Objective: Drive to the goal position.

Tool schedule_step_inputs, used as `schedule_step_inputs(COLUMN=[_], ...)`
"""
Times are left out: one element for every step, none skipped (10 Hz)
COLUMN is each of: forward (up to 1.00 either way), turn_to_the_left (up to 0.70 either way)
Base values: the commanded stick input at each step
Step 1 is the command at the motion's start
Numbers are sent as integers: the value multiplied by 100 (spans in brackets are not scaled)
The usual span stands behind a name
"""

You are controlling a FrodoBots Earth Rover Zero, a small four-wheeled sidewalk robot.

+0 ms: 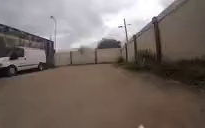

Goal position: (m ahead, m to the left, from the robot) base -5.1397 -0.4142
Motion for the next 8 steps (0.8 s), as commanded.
schedule_step_inputs(forward=[100,100,100,100,70,0,0,0], turn_to_the_left=[0,0,0,0,0,0,0,0])
